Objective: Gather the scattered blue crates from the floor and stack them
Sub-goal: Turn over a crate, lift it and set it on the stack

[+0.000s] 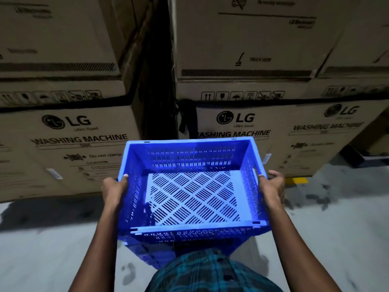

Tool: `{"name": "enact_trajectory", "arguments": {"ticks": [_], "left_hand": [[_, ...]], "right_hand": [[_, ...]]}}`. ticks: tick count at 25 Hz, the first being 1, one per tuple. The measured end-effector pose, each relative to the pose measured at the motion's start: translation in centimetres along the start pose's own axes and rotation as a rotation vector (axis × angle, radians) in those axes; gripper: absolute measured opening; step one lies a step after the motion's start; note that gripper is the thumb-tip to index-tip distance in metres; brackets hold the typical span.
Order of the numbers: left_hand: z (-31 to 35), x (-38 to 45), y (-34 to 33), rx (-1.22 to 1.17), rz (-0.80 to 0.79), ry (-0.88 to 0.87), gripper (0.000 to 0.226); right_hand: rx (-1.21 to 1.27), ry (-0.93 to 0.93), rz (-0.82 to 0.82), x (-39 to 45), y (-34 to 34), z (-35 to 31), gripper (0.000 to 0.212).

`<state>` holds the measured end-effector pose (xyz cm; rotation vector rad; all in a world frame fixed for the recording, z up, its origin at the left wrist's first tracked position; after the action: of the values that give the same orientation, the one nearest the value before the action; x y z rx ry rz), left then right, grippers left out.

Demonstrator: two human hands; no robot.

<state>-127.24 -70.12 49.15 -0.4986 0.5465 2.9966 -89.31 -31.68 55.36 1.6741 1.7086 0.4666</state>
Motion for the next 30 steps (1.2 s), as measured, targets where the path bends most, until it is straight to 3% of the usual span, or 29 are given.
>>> {"name": "enact_trajectory", "arguments": {"ticks": [8, 18, 24, 30], "left_hand": [[1.0, -0.8, -1.2, 0.176, 0.060, 0.030, 0.039], [1.5, -1.1, -0.1, 0.238, 0.145, -0.111, 0.042], [1.8, -1.4, 0.2, 0.297, 0.071, -0.157, 0.038], [2.6, -3.1, -0.6, 0.396, 0.112, -0.143, 0.035]], "right_hand": [[-0.125, 0.026, -0.080, 3.3, -3.4, -1.0, 0.022], [-0.226, 0.202, -0.133, 3.4, -4.1, -2.3, 0.025], [-0.341, 0.254, -0.254, 3.4, -5.2, -1.3, 0.028], [-0.476, 0.292, -0.246, 3.7, -5.7, -2.9, 0.012]]}}
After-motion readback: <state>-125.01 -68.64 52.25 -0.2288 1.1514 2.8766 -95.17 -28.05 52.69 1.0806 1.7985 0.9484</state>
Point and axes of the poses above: each hand's wrist, its own x-axis towards the middle knuckle, its own y-axis out of the back of the hand, z = x × y, the point moved 7 cm from there along x, towards the middle knuckle, and after that the axes turned 12 degrees about -x, right-handed, at the moved point
